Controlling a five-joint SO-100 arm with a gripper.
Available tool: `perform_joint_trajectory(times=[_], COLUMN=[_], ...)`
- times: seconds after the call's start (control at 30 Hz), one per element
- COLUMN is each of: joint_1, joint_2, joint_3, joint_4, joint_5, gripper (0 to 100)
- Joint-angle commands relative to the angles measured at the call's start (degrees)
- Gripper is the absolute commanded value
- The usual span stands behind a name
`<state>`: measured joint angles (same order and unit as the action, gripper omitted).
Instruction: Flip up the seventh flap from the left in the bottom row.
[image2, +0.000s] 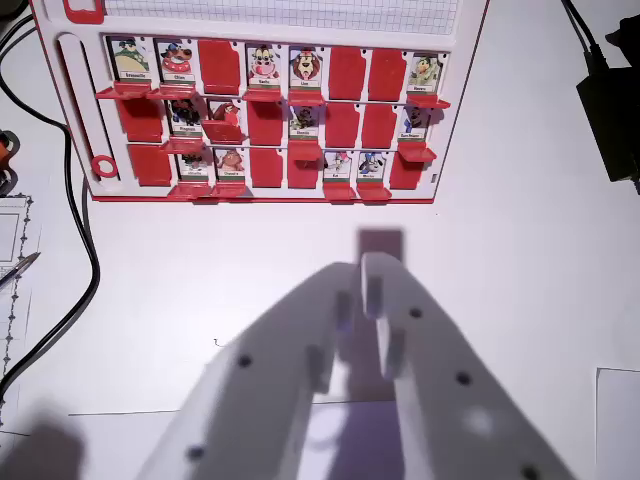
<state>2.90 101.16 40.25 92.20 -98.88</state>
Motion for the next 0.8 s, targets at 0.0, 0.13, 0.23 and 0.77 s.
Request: perform_joint_trajectory(times=[0.0, 0.13, 0.23, 0.77], joint_1=[-0.8, -0.8, -0.8, 2.5], joint_2=[0.9, 1.0, 1.1, 5.8], joint_3=[-1.7, -1.3, -1.2, 9.8], joint_4=[-1.8, -1.8, -1.8, -6.1], joint_5=[0.0, -0.1, 0.0, -2.0], gripper=[0, 0, 0, 0])
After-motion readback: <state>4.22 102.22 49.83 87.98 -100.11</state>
